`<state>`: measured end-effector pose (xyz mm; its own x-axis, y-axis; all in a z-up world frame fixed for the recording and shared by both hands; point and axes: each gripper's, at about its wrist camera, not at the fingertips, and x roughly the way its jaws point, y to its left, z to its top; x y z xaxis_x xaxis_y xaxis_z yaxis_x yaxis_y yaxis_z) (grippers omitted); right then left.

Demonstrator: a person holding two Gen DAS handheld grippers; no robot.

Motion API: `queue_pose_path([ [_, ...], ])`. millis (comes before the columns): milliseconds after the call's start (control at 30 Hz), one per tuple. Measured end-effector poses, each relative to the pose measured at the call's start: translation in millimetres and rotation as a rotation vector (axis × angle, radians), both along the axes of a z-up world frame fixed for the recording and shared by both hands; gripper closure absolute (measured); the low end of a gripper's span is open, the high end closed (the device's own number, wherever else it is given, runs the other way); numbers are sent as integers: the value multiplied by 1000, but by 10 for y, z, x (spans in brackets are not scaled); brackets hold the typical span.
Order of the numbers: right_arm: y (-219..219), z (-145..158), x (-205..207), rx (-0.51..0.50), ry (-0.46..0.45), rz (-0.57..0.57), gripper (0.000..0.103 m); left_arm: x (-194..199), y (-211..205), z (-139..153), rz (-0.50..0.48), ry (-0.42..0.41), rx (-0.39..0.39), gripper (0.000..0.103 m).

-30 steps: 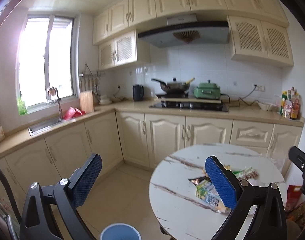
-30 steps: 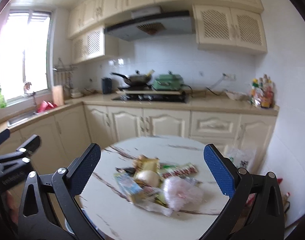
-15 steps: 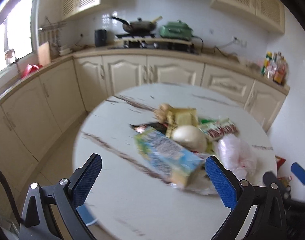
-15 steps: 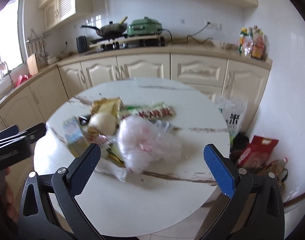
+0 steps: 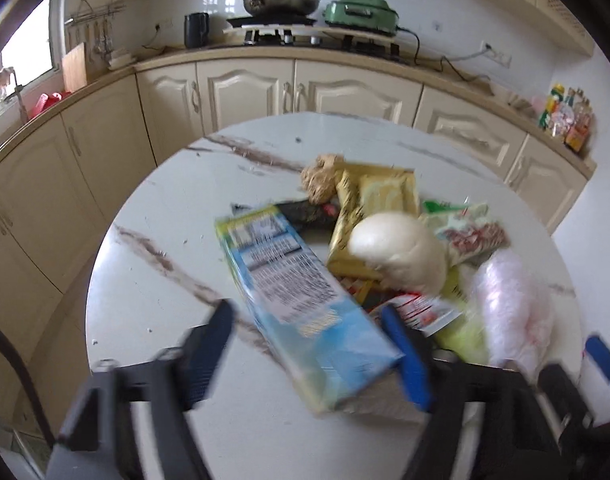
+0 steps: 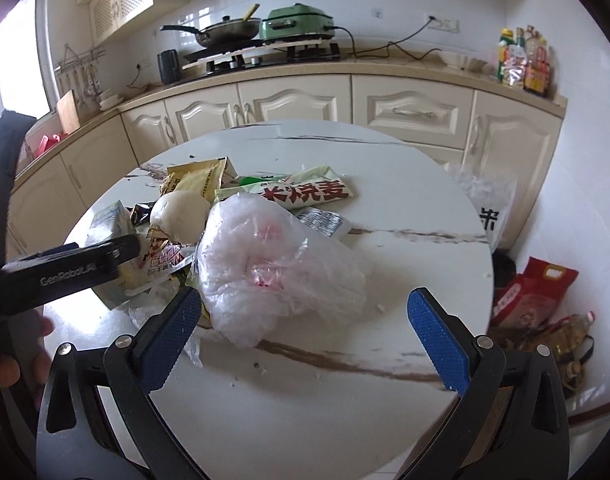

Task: Collect trash
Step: 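Grasp the juice carton with the left gripper while the right gripper grasps the plastic bag, then carry the carton and bag over the blue bin and open both grippers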

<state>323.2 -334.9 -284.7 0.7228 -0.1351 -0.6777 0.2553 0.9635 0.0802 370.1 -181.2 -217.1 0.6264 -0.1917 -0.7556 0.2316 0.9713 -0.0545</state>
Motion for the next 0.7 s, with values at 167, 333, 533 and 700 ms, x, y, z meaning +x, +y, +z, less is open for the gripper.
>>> queue_pose_path([
  [167, 39, -35, 178, 0, -7, 29, 0, -63, 241, -73, -21, 15, 3, 68],
  [333, 104, -57, 442, -4, -4, 56, 0, -153, 444, -26, -63, 10, -47, 69],
  [533, 176, -190, 691, -37, 51, 79, 15, -284, 591, 67, -102, -12, -86, 69],
  [700, 64, -212, 629, 38, 33, 75, 39, -408, 670, 144, -137, -41, -110, 69],
])
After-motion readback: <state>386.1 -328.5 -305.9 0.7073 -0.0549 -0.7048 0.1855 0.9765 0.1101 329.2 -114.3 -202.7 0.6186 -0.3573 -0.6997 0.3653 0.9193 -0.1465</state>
